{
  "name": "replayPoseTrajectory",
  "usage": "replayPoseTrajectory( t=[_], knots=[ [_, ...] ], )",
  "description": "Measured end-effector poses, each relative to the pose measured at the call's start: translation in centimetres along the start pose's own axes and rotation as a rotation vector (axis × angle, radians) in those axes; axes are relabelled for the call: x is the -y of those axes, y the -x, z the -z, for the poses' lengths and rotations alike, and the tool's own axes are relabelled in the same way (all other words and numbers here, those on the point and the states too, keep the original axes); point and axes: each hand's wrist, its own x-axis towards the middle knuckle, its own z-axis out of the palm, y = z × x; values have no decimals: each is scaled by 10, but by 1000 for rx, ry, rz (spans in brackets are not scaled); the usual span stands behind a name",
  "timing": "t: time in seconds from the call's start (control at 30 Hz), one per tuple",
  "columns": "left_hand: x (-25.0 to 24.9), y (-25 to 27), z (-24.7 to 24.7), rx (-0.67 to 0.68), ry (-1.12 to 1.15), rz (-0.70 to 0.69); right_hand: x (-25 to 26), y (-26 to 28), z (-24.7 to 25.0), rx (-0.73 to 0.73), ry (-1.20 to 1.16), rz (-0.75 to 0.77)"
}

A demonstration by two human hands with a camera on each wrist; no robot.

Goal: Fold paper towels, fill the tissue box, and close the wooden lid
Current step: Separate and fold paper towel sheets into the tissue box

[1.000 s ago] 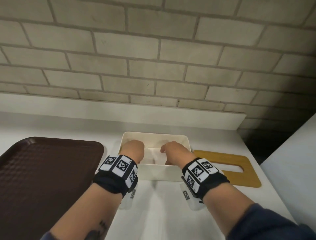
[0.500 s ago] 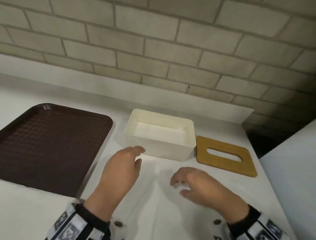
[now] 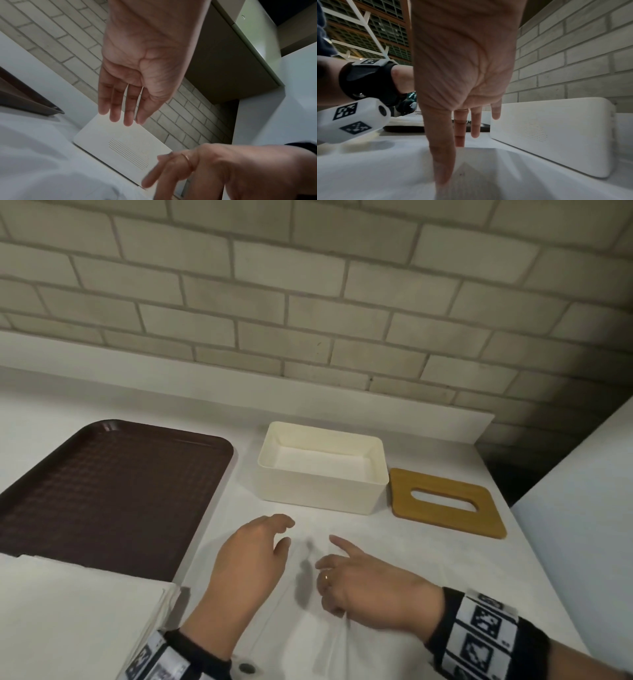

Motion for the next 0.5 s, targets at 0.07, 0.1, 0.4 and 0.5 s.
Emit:
replayPoseTrajectory(
  t=[0.07,0.1,0.4,0.5],
  knots=[
    [2,0,1,17,89,18,-6,9,7,-50,-92,-76],
    [3,-1,0,23,164,17,-11,15,13,-104,-180,-118],
    [-27,-7,3,202,1248,36,-27,64,68,-1047,-1544,-544],
    [-47,-5,3,301,1324,11,-20,46,62,-1092,-1719,-580]
  ],
)
